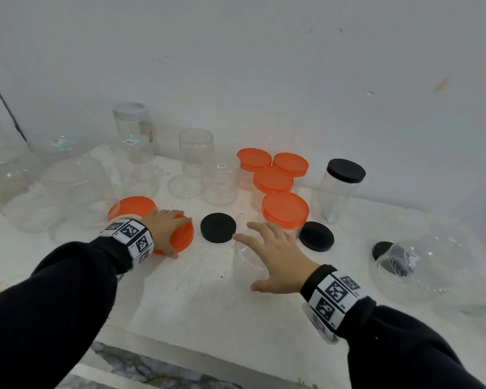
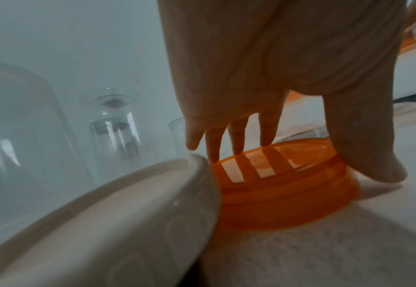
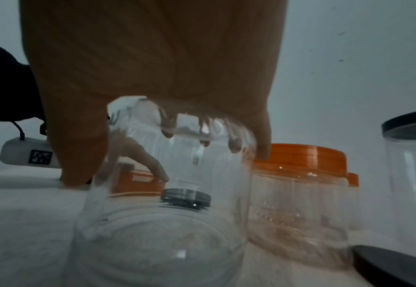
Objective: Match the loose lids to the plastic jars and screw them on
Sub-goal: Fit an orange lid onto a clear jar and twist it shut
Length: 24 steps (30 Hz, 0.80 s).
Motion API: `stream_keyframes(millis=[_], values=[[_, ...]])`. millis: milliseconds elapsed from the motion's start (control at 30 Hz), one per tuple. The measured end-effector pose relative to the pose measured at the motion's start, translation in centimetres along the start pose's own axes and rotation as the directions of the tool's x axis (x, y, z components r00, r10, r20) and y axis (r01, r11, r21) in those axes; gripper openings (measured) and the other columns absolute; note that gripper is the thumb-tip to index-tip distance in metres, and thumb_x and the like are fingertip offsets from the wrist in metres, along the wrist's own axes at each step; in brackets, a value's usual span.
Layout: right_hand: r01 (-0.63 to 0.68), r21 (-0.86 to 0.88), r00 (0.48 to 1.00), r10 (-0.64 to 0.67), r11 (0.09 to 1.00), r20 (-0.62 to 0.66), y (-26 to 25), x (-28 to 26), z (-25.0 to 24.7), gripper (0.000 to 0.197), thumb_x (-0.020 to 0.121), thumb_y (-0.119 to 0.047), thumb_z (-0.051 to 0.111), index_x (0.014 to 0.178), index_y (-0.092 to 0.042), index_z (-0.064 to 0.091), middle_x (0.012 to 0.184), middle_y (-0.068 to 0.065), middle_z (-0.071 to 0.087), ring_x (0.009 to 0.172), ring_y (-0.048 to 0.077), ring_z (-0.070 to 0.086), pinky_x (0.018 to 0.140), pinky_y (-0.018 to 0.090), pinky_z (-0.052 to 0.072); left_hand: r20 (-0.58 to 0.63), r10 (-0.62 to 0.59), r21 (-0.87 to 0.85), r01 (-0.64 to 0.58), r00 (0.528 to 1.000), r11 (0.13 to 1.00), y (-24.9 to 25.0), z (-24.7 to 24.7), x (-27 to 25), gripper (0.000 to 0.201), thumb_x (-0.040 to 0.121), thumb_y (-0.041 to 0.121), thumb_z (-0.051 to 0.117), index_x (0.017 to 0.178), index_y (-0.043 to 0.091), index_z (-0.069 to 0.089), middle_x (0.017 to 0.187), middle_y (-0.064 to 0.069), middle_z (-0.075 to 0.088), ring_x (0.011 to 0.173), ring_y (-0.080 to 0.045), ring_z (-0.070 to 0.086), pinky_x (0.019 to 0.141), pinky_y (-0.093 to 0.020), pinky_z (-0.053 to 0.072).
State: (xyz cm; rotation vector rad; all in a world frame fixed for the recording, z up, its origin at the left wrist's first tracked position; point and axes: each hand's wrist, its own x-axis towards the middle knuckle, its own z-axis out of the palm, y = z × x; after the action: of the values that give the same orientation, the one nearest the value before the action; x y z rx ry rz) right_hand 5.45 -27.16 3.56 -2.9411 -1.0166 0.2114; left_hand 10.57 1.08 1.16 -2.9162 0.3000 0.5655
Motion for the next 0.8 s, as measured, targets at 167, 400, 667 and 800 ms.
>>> stream_keyframes(millis=[167,400,667,800], values=[[-0.030,0.058,0.999,0.032,0.998,-0.029,0.0,-0.9,-0.1,0.093,0.069,-0.044,0.074,0.143,-0.041,0.017,0.153,-0.001,0.007,0.139,0.027,0.007,0.111,0.049,0.021,-0.025,0.089,-0.061,-0.090,0.996,0.994,1.3,0.3,0.2,0.097,0.072,0.048,0.072,0.147,0.030,0.014,0.155,0.000,0.012,0.141,-0.024,0.016,0.114,-0.048,0.018],[-0.049,0.235,0.982,0.090,0.971,-0.167,0.5,-3.0,-0.5,0.092,0.060,-0.043,0.080,0.135,-0.035,0.028,0.142,-0.004,0.017,0.128,0.022,0.021,0.104,0.044,0.033,0.012,0.091,-0.196,-0.087,0.996,0.977,1.8,0.6,-0.3,0.098,0.072,0.041,0.075,0.146,0.035,0.012,0.154,0.004,0.006,0.139,-0.028,0.012,0.110,-0.051,0.026],[-0.020,0.487,0.956,0.160,0.873,-0.247,1.0,-5.0,0.1,0.089,0.058,-0.032,0.084,0.132,-0.037,0.034,0.125,-0.016,0.013,0.120,0.013,0.025,0.092,0.023,0.036,-0.101,0.041,-0.204,-0.061,0.994,0.977,1.9,0.4,-0.9,0.096,0.067,0.047,0.076,0.144,0.040,0.019,0.151,0.008,0.014,0.129,-0.026,0.023,0.103,-0.044,0.036],[-0.057,0.576,0.923,0.263,0.816,-0.281,1.2,-5.4,0.8,0.088,0.057,-0.029,0.087,0.126,-0.029,0.032,0.124,-0.011,0.017,0.118,0.011,0.028,0.094,0.017,0.035,-0.214,0.033,-0.246,-0.086,0.976,0.966,1.9,0.0,-1.6,0.097,0.064,0.047,0.078,0.143,0.039,0.023,0.150,0.009,0.017,0.127,-0.026,0.024,0.102,-0.047,0.035]])
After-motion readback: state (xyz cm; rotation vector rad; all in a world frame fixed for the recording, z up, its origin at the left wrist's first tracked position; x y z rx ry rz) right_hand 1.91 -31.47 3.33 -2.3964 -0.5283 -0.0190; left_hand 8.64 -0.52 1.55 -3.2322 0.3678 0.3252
